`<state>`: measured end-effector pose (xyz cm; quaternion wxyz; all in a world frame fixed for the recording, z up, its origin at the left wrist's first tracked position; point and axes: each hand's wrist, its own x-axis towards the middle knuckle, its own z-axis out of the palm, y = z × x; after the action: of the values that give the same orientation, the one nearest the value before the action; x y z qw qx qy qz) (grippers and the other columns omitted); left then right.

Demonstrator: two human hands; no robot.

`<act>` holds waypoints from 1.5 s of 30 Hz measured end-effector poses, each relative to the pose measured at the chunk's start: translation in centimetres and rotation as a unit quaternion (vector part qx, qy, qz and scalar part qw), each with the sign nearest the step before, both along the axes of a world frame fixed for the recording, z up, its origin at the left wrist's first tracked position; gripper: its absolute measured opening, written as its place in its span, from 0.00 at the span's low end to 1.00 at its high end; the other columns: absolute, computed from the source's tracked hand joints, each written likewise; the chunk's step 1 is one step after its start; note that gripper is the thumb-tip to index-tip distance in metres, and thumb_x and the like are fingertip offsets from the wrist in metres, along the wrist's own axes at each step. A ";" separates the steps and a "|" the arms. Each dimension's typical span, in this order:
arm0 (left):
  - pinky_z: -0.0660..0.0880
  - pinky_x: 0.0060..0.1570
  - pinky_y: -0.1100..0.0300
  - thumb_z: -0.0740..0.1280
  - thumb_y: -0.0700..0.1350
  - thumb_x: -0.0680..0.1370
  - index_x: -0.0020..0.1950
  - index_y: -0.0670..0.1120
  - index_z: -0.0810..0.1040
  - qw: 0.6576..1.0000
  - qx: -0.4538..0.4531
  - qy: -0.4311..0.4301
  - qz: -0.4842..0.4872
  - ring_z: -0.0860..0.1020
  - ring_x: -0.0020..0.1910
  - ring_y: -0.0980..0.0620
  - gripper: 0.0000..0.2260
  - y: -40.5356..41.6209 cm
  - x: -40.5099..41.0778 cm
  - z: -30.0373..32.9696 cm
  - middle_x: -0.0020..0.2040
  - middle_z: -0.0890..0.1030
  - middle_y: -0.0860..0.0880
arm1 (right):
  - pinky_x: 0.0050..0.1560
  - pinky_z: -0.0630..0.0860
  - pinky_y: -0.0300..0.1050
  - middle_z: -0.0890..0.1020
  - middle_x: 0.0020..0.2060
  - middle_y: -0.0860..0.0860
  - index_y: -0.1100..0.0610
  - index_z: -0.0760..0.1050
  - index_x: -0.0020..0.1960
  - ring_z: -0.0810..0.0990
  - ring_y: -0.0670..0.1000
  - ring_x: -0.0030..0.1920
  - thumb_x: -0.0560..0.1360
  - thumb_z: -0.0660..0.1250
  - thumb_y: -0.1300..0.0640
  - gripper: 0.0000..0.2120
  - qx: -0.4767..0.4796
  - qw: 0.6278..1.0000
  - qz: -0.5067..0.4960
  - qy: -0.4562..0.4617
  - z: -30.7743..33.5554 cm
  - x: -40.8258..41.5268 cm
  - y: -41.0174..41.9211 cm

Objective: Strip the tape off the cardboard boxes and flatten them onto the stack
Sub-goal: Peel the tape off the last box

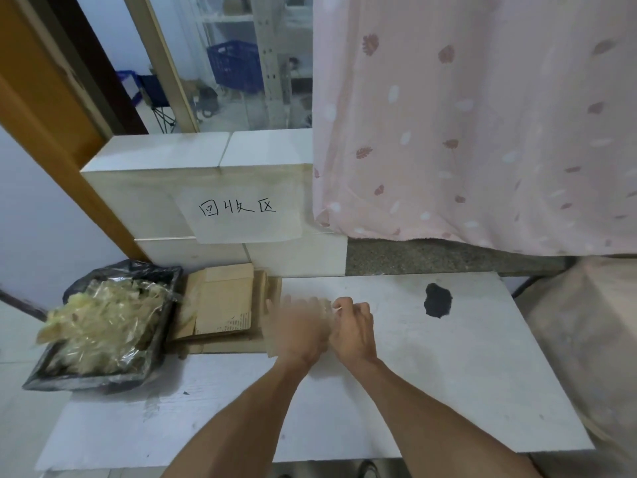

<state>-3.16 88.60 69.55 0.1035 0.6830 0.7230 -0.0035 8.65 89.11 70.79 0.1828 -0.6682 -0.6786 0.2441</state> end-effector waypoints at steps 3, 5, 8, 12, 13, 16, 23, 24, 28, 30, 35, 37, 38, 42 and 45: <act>0.31 0.70 0.32 0.64 0.55 0.73 0.72 0.55 0.60 0.999 -0.029 0.034 -0.025 0.53 0.78 0.40 0.29 0.5 1.3 0.8 0.69 0.68 0.48 | 0.56 0.70 0.41 0.76 0.43 0.46 0.52 0.70 0.59 0.68 0.51 0.59 0.74 0.62 0.65 0.16 -0.012 0.999 -0.022 0.024 0.1 0.7 0.0; 0.31 0.70 0.31 0.61 0.54 0.73 0.70 0.54 0.61 0.998 -0.036 0.035 -0.032 0.55 0.76 0.40 0.26 0.5 2.0 0.6 0.66 0.69 0.48 | 0.55 0.70 0.40 0.71 0.40 0.41 0.52 0.71 0.59 0.68 0.50 0.59 0.76 0.62 0.63 0.13 -0.011 0.999 -0.019 0.049 0.3 0.7 -0.1; 0.28 0.67 0.32 0.59 0.57 0.74 0.72 0.54 0.62 0.997 -0.041 0.044 -0.052 0.57 0.75 0.42 0.27 0.4 3.0 -0.8 0.65 0.69 0.49 | 0.58 0.71 0.43 0.67 0.37 0.38 0.51 0.72 0.57 0.69 0.50 0.59 0.76 0.60 0.61 0.11 -0.008 0.997 0.002 0.080 0.4 0.6 -0.3; 0.19 0.63 0.40 0.56 0.69 0.72 0.78 0.54 0.55 0.999 -0.025 -0.014 -0.037 0.47 0.80 0.43 0.38 0.1 3.3 -2.9 0.77 0.62 0.51 | 0.56 0.73 0.47 0.65 0.37 0.41 0.49 0.70 0.55 0.74 0.54 0.55 0.77 0.60 0.60 0.09 -0.022 0.992 -0.082 0.096 -0.6 2.7 -0.2; 0.19 0.63 0.41 0.52 0.71 0.71 0.79 0.55 0.53 0.999 -0.026 -0.021 -0.032 0.45 0.80 0.44 0.39 0.0 3.5 -3.2 0.79 0.59 0.51 | 0.56 0.73 0.48 0.66 0.39 0.42 0.47 0.69 0.55 0.75 0.54 0.55 0.77 0.60 0.59 0.10 -0.032 0.990 -0.092 0.097 -0.9 3.2 0.0; 0.28 0.69 0.34 0.49 0.65 0.77 0.80 0.56 0.54 0.998 -0.044 -0.037 -0.025 0.43 0.80 0.44 0.32 -0.2 4.5 -3.9 0.81 0.56 0.51 | 0.56 0.74 0.47 0.71 0.44 0.47 0.45 0.68 0.56 0.76 0.53 0.53 0.77 0.59 0.58 0.10 -0.042 0.989 -0.082 0.117 -1.0 3.6 0.5; 0.32 0.70 0.32 0.54 0.57 0.81 0.80 0.55 0.56 0.997 -0.040 -0.068 0.005 0.43 0.80 0.43 0.27 0.3 6.9 -3.2 0.81 0.55 0.51 | 0.61 0.69 0.46 0.79 0.55 0.49 0.52 0.69 0.65 0.71 0.52 0.61 0.74 0.60 0.58 0.19 0.050 0.998 -0.021 0.043 -2.5 5.3 0.4; 0.32 0.69 0.31 0.56 0.58 0.81 0.80 0.54 0.55 0.997 -0.045 -0.060 0.001 0.43 0.80 0.42 0.29 0.5 7.2 -3.2 0.81 0.54 0.51 | 0.63 0.68 0.45 0.77 0.60 0.49 0.53 0.67 0.67 0.70 0.52 0.63 0.72 0.61 0.60 0.23 0.037 0.998 -0.006 0.060 -3.1 5.7 0.0; 0.34 0.70 0.31 0.52 0.57 0.82 0.81 0.54 0.52 0.998 -0.048 -0.029 0.010 0.42 0.80 0.44 0.27 0.8 7.4 -4.3 0.81 0.52 0.52 | 0.70 0.64 0.45 0.61 0.76 0.49 0.49 0.52 0.76 0.64 0.52 0.73 0.70 0.65 0.58 0.39 -0.048 0.991 -0.009 0.127 -3.8 7.2 0.1; 0.35 0.71 0.33 0.43 0.57 0.83 0.81 0.55 0.53 0.999 -0.039 -0.021 0.023 0.43 0.80 0.46 0.25 0.5 7.4 -5.2 0.81 0.53 0.53 | 0.74 0.60 0.47 0.53 0.79 0.52 0.47 0.42 0.79 0.56 0.54 0.78 0.72 0.65 0.52 0.44 -0.119 0.986 0.048 0.103 -3.5 8.0 1.1; 0.32 0.71 0.35 0.32 0.59 0.79 0.80 0.57 0.57 0.999 -0.017 -0.017 0.031 0.44 0.80 0.46 0.31 -0.1 8.0 -6.3 0.80 0.56 0.55 | 0.77 0.56 0.52 0.48 0.80 0.56 0.49 0.34 0.79 0.50 0.55 0.79 0.68 0.70 0.46 0.55 -0.228 0.957 0.179 0.015 -2.4 9.7 2.6; 0.32 0.71 0.35 0.35 0.59 0.81 0.80 0.56 0.55 0.999 -0.027 -0.012 0.040 0.43 0.80 0.47 0.29 0.0 8.0 -6.2 0.81 0.54 0.54 | 0.76 0.56 0.53 0.47 0.80 0.57 0.50 0.34 0.79 0.49 0.57 0.79 0.66 0.72 0.45 0.57 -0.247 0.947 0.204 -0.015 -2.3 9.7 2.9; 0.32 0.71 0.35 0.37 0.58 0.82 0.80 0.56 0.53 0.998 -0.036 -0.008 0.042 0.42 0.80 0.47 0.27 -0.1 8.0 -6.1 0.81 0.52 0.54 | 0.76 0.56 0.53 0.47 0.80 0.58 0.52 0.35 0.80 0.49 0.58 0.79 0.66 0.73 0.45 0.58 -0.244 0.945 0.214 -0.036 -2.5 9.6 2.9; 0.39 0.71 0.31 0.49 0.55 0.83 0.81 0.56 0.48 0.998 -0.059 0.027 0.001 0.41 0.80 0.42 0.26 -0.8 8.3 -5.6 0.82 0.48 0.52 | 0.74 0.59 0.56 0.58 0.76 0.54 0.56 0.47 0.79 0.49 0.57 0.79 0.69 0.73 0.48 0.49 -0.185 0.952 0.212 -0.121 -3.7 8.5 2.2; 0.44 0.72 0.33 0.51 0.54 0.83 0.81 0.56 0.48 0.998 -0.060 0.029 -0.010 0.44 0.80 0.42 0.26 -1.4 7.9 -5.2 0.82 0.48 0.51 | 0.74 0.56 0.57 0.63 0.73 0.52 0.57 0.54 0.76 0.48 0.57 0.79 0.69 0.72 0.46 0.44 -0.176 0.948 0.214 -0.158 -3.9 7.9 2.0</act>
<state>4.73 87.18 64.38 0.1235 0.6825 0.7172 -0.0676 16.60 91.12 66.87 -0.1043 -0.5586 -0.7722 0.2842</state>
